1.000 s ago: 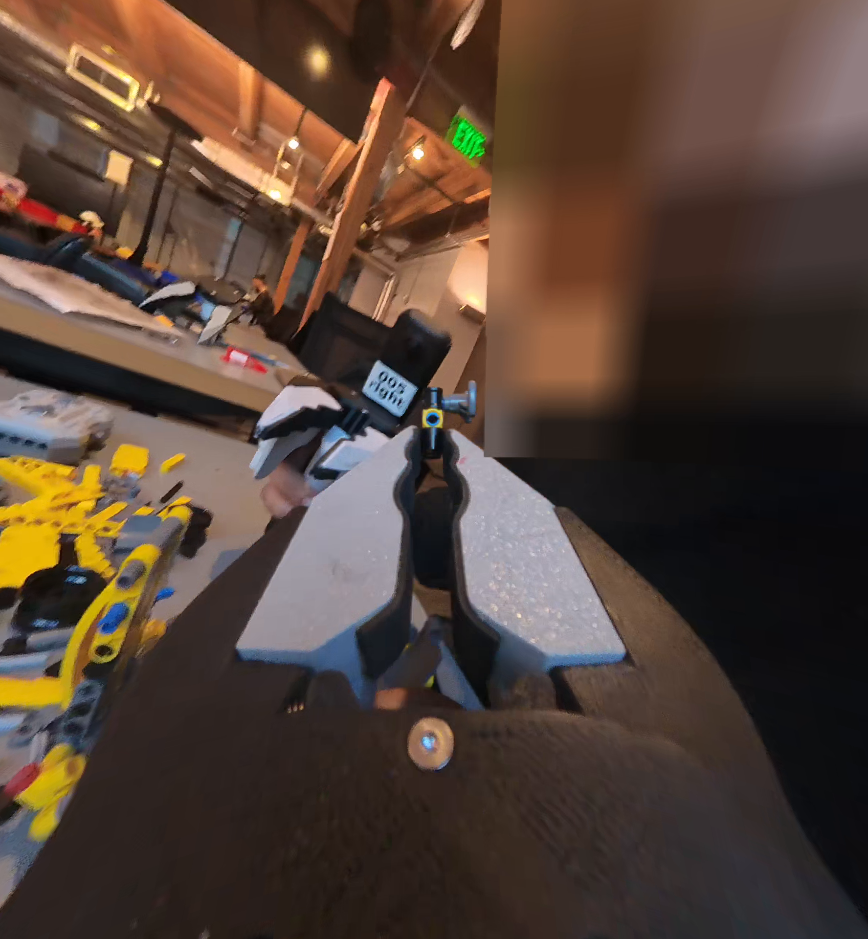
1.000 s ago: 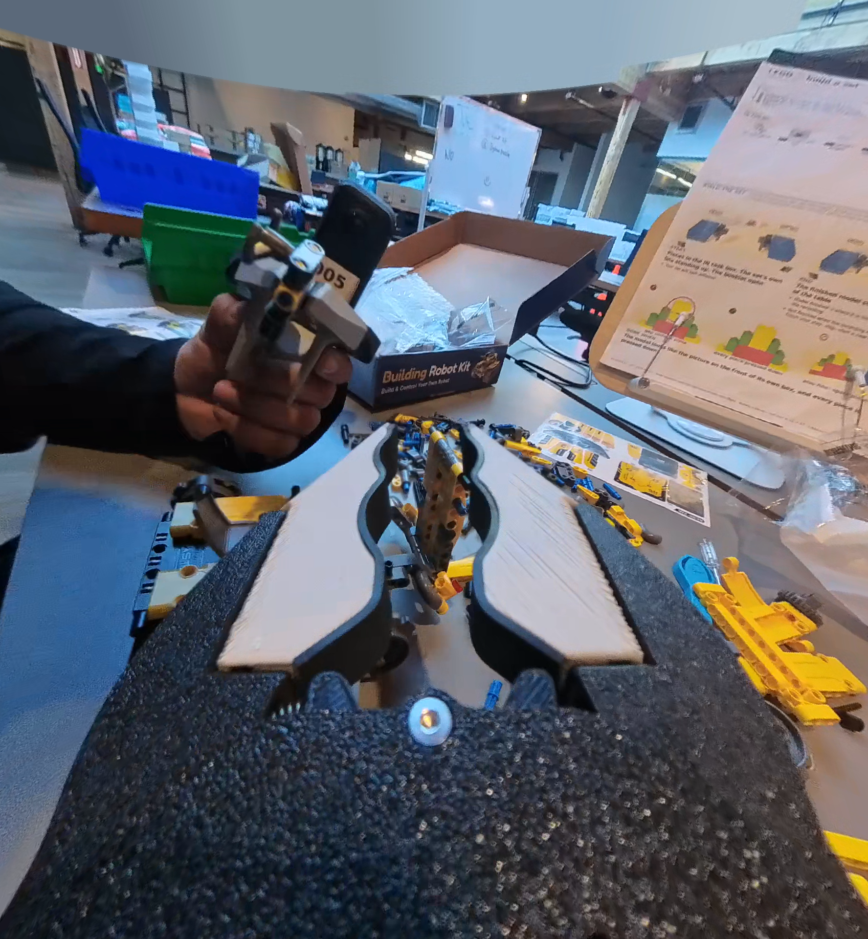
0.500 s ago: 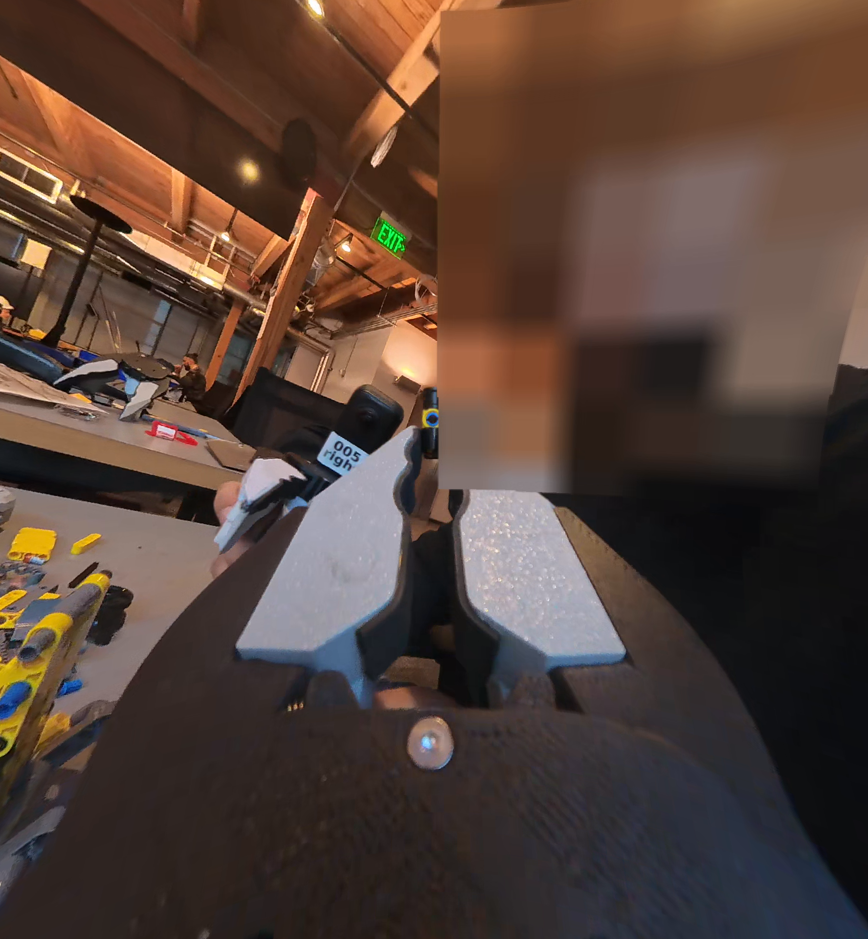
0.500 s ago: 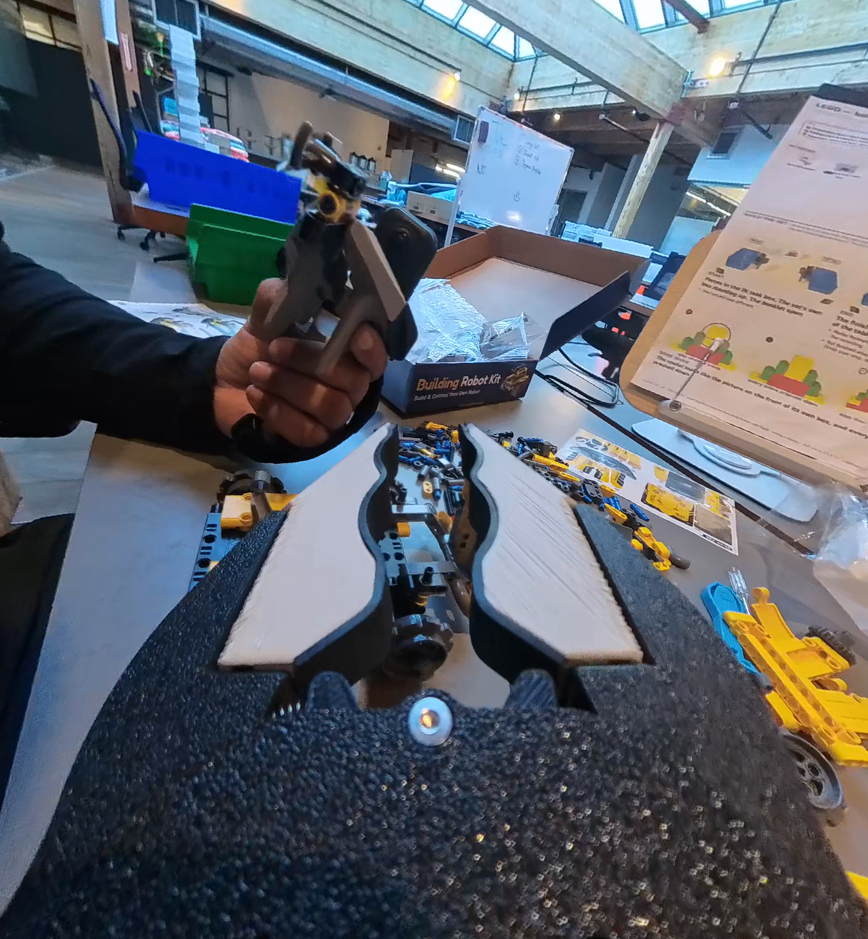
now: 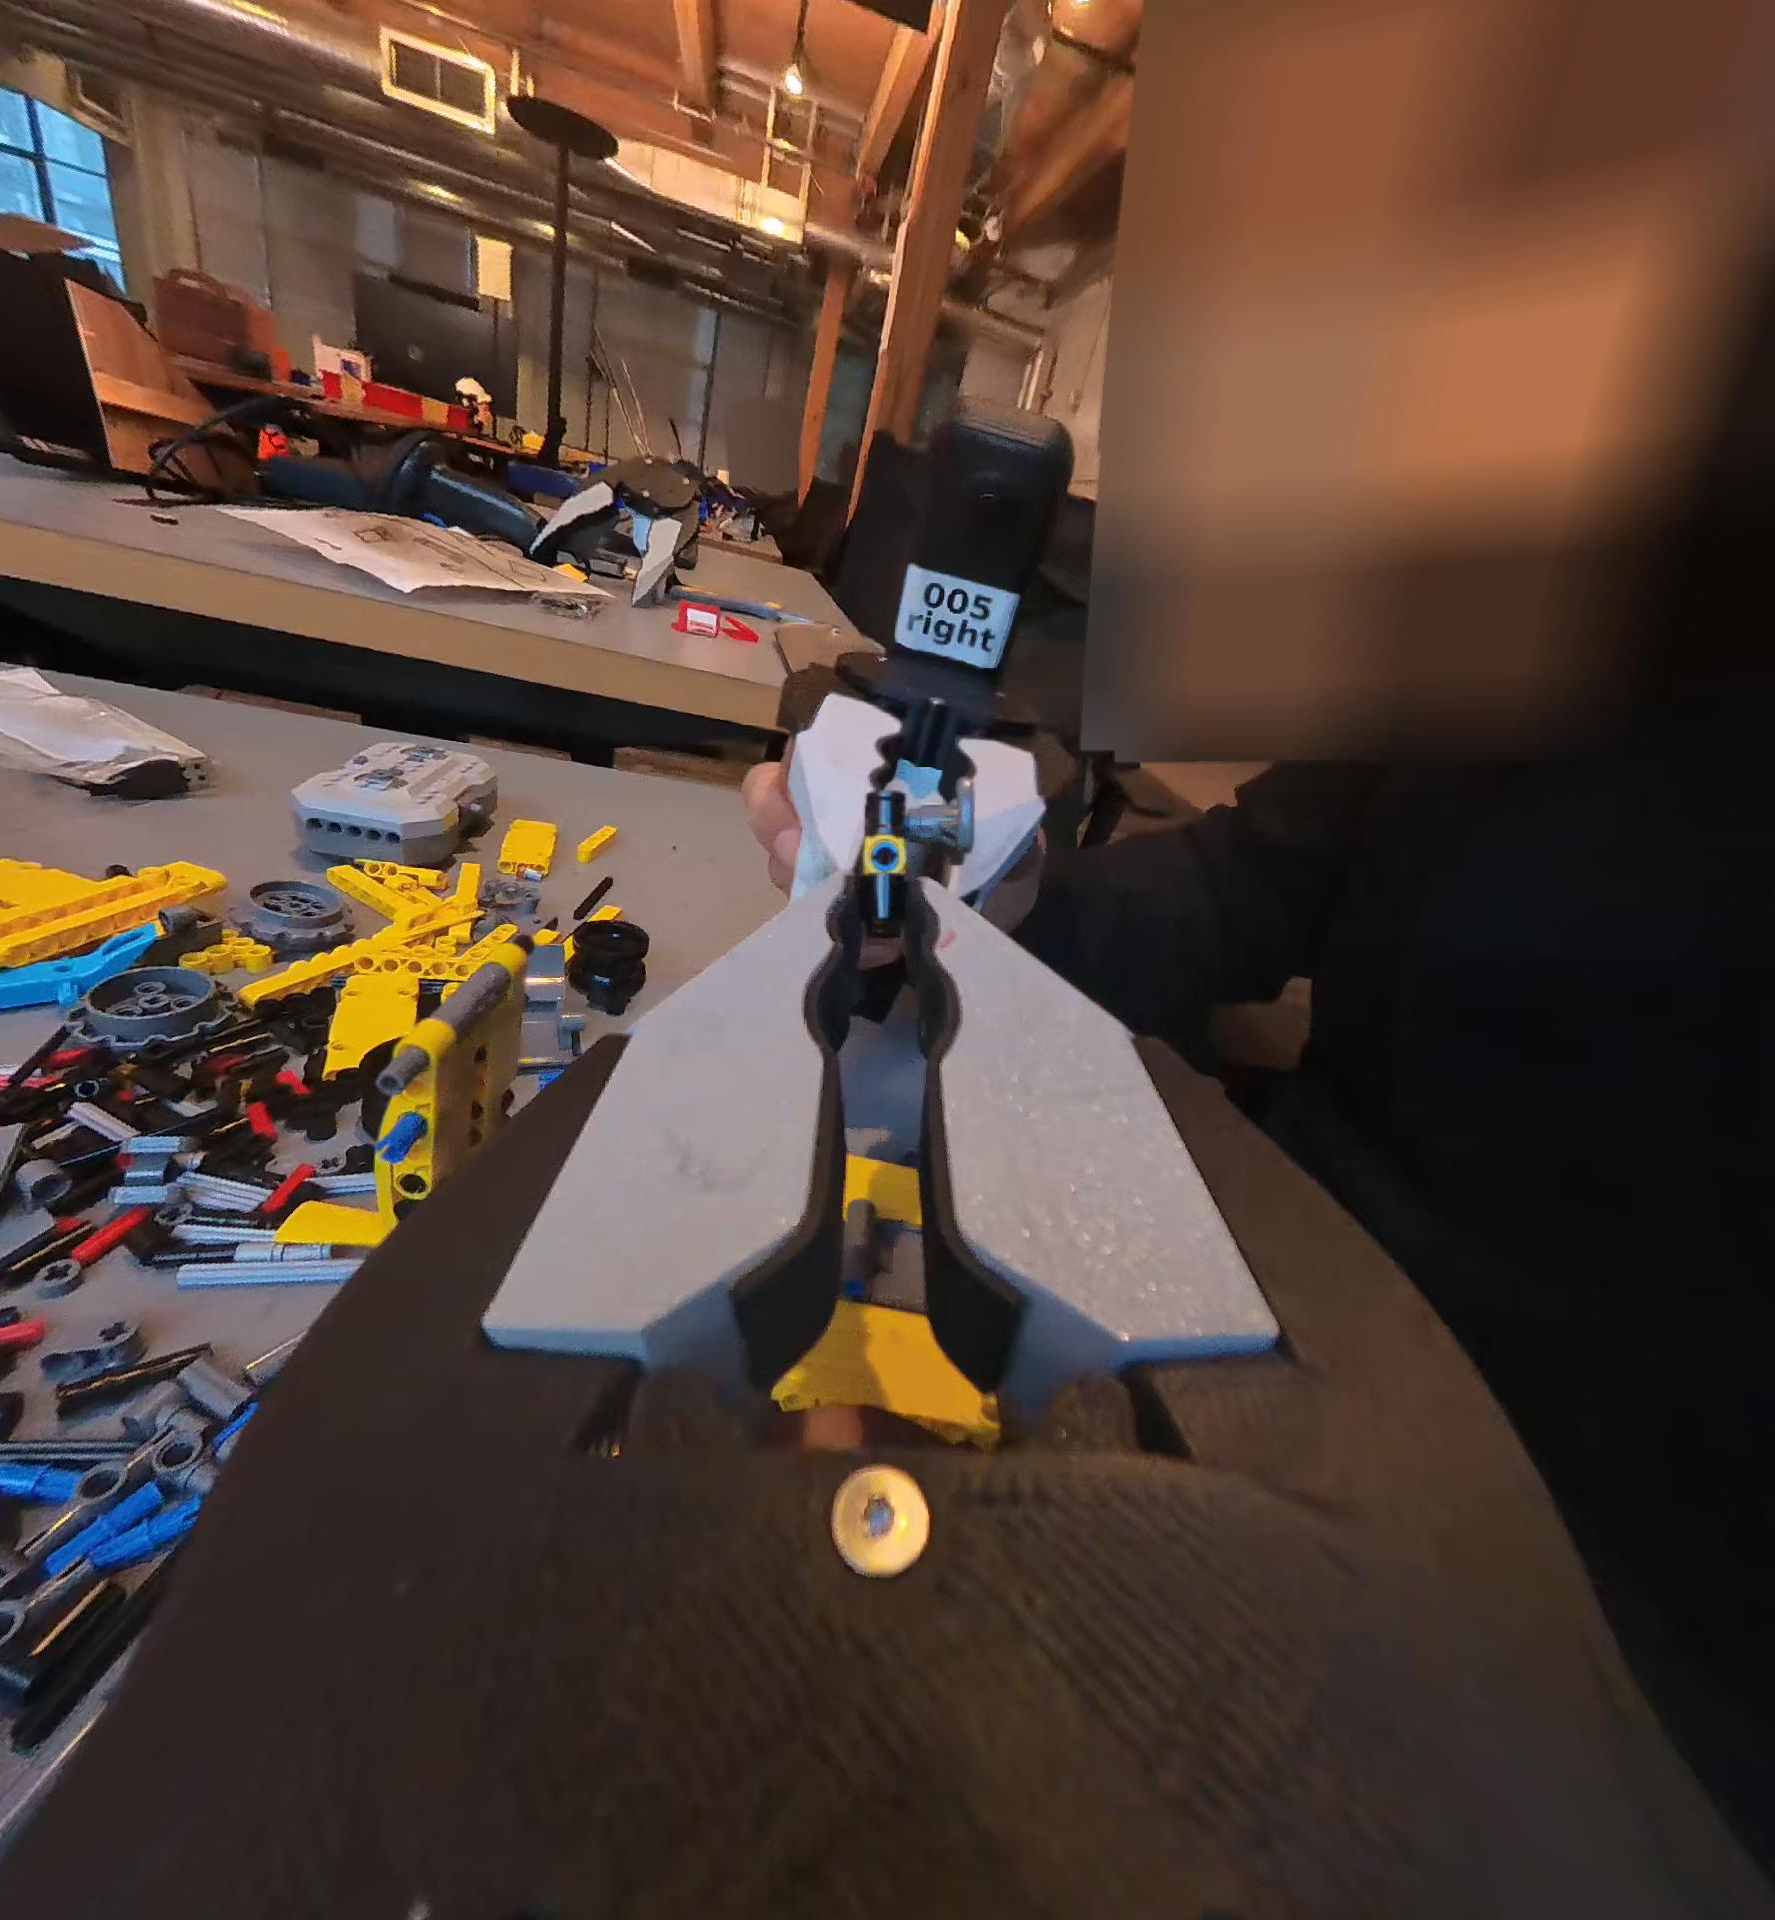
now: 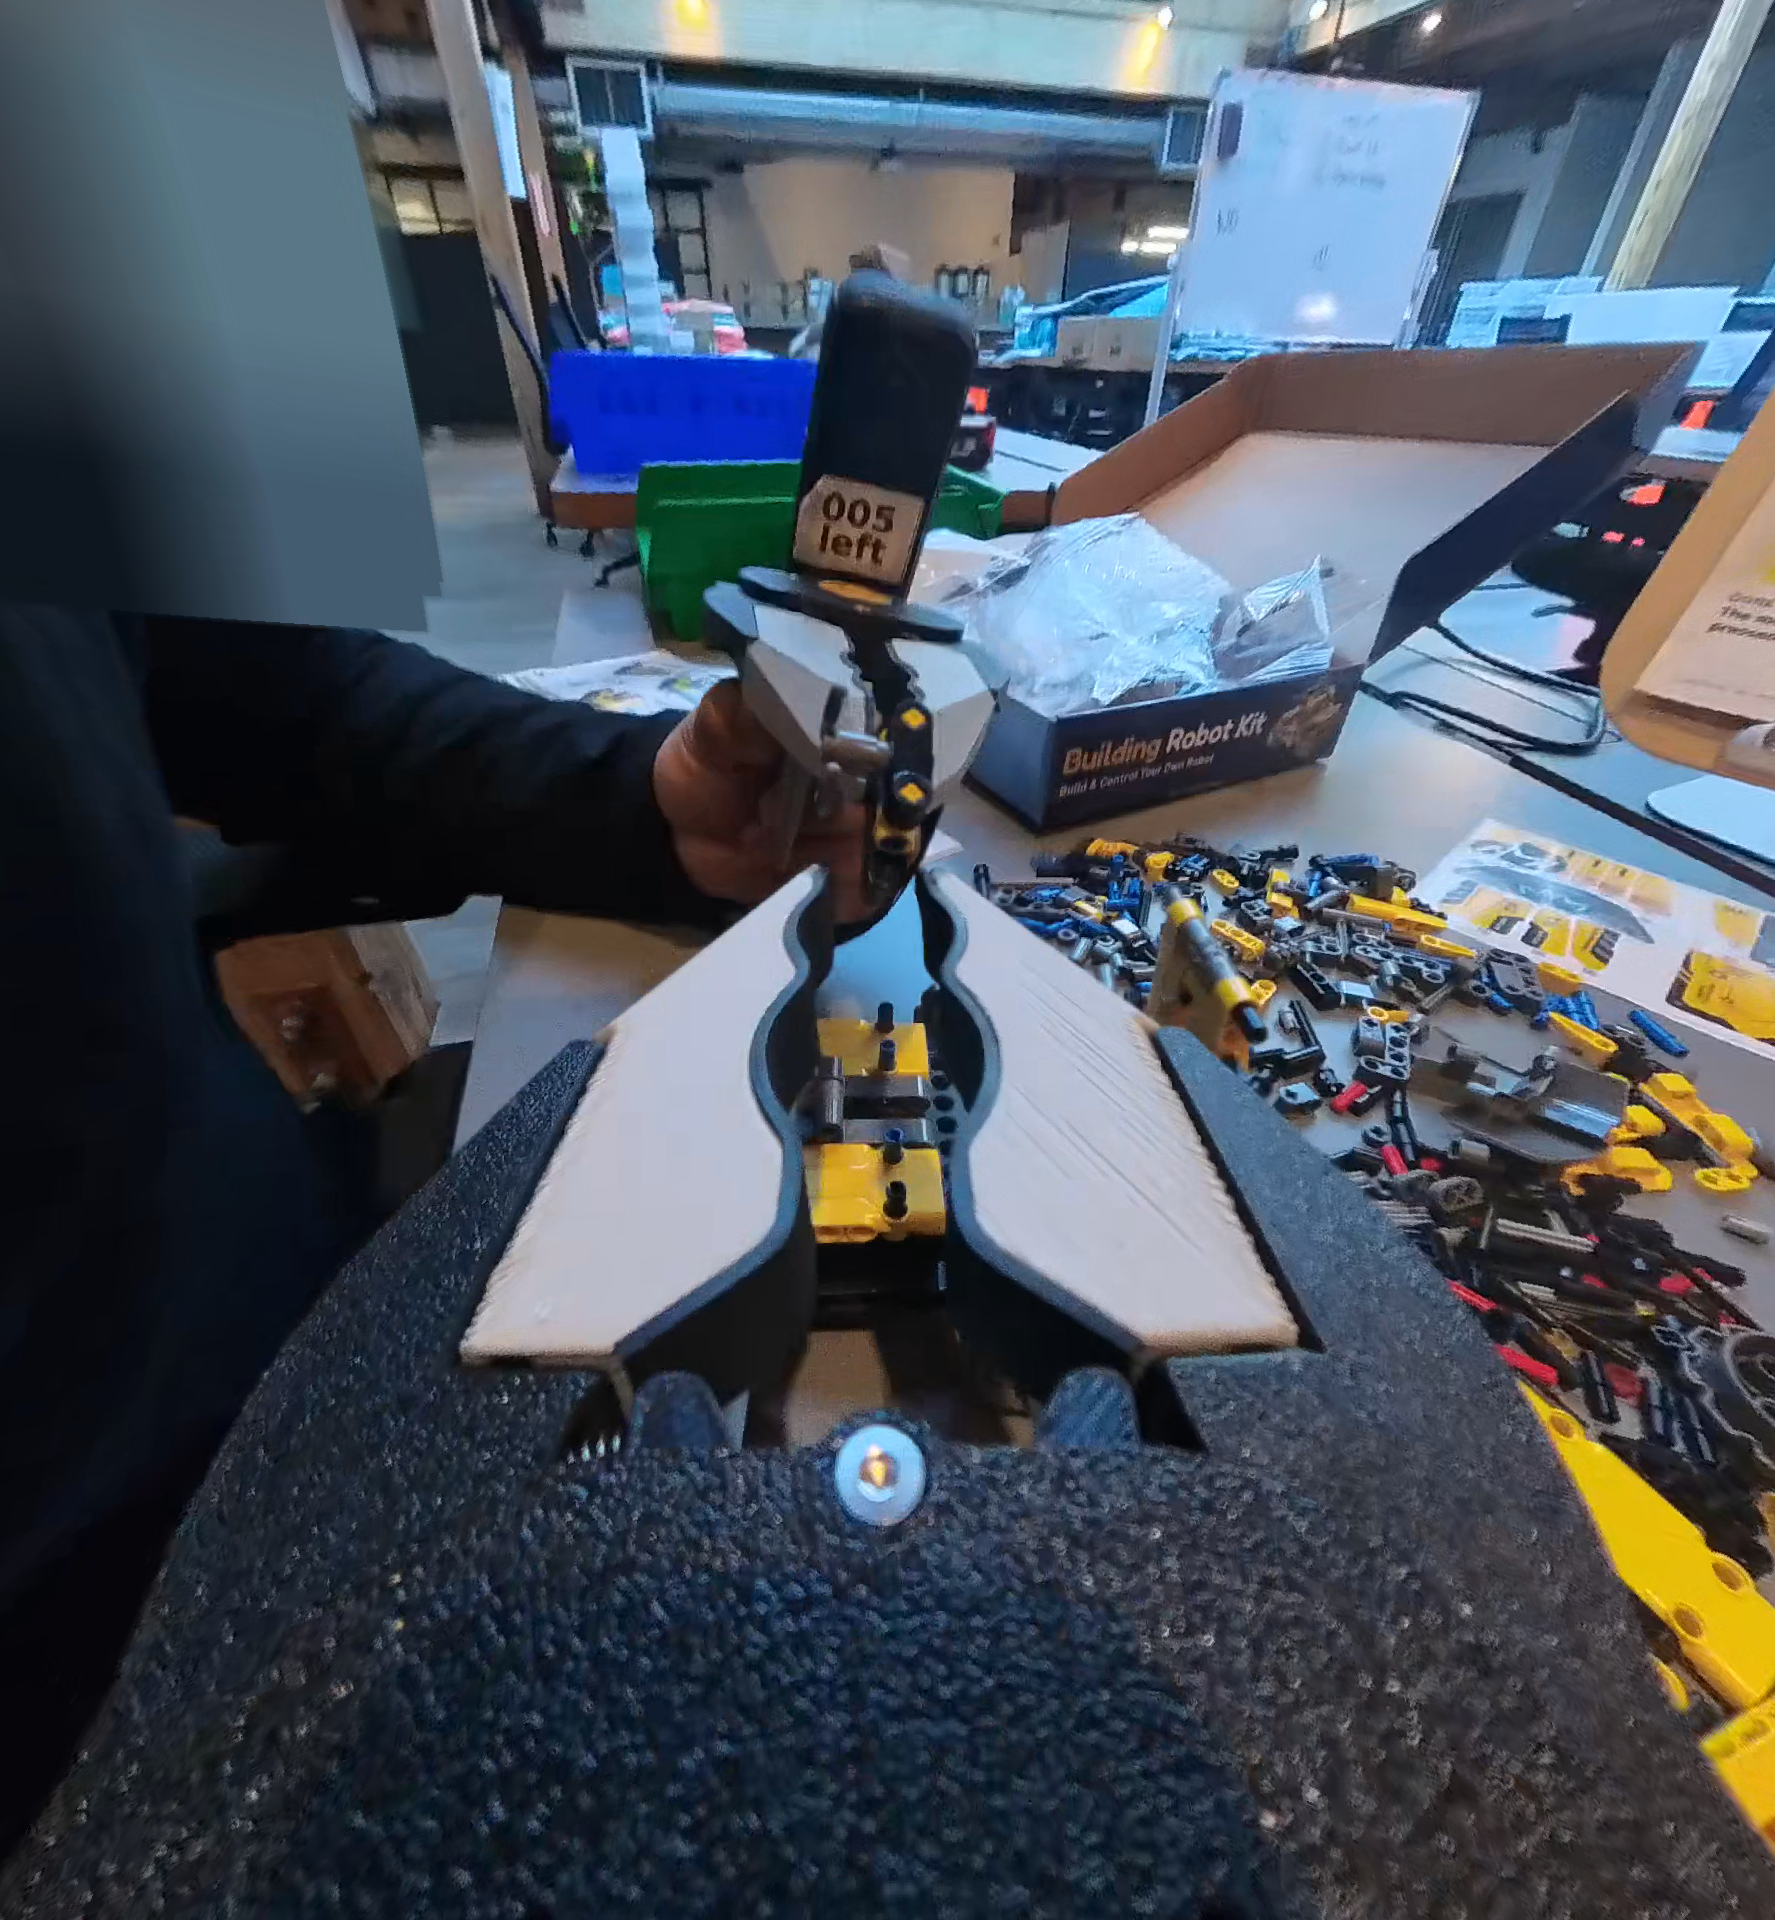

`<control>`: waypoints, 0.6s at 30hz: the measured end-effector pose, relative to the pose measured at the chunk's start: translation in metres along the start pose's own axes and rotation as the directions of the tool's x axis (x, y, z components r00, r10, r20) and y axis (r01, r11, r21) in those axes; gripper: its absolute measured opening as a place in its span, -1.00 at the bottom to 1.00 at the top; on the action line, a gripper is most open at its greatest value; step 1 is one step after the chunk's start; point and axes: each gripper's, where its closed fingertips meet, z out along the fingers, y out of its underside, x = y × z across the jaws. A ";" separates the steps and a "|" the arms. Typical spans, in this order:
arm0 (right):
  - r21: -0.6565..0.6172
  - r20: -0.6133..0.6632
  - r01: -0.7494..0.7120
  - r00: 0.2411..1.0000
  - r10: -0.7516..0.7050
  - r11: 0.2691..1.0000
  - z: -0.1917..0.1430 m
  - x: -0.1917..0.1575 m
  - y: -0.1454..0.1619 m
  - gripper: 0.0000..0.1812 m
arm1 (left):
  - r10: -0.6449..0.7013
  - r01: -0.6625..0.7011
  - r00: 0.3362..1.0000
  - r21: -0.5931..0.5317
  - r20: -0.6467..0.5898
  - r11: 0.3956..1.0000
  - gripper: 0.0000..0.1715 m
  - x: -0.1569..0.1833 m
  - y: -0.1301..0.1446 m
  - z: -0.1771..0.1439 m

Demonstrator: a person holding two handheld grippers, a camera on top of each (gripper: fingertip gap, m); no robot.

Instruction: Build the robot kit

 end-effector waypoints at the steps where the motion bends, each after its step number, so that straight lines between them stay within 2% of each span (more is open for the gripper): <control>1: -0.011 0.008 0.003 1.000 -0.003 1.000 0.002 0.000 0.004 -0.83 | 0.010 -0.010 1.000 -0.005 0.002 1.000 -0.96 0.001 0.001 0.000; 4: -0.051 0.014 -0.013 1.000 0.013 0.999 0.008 0.001 0.016 -0.83 | 0.023 -0.023 1.000 -0.016 -0.012 1.000 -0.96 0.004 0.002 0.002; 6: -0.036 0.031 -0.016 0.999 0.017 0.999 0.010 -0.002 0.015 -0.85 | 0.050 -0.048 0.999 -0.066 0.022 0.997 -0.96 0.000 0.010 0.004; 12: -0.113 0.010 0.026 1.000 -0.025 0.993 0.009 0.004 0.024 -0.91 | 0.104 -0.094 0.993 -0.161 0.059 0.982 -0.95 -0.006 0.025 0.003; 16: -0.213 0.000 0.061 0.998 -0.062 0.975 0.008 0.008 0.035 -0.92 | 0.070 -0.047 0.994 -0.242 0.087 0.969 -0.94 -0.013 0.038 0.002; 18: -0.256 -0.035 0.066 0.996 -0.077 0.965 0.003 0.016 0.038 -0.93 | 0.006 0.022 0.996 -0.301 0.091 0.953 -0.82 -0.014 0.047 -0.002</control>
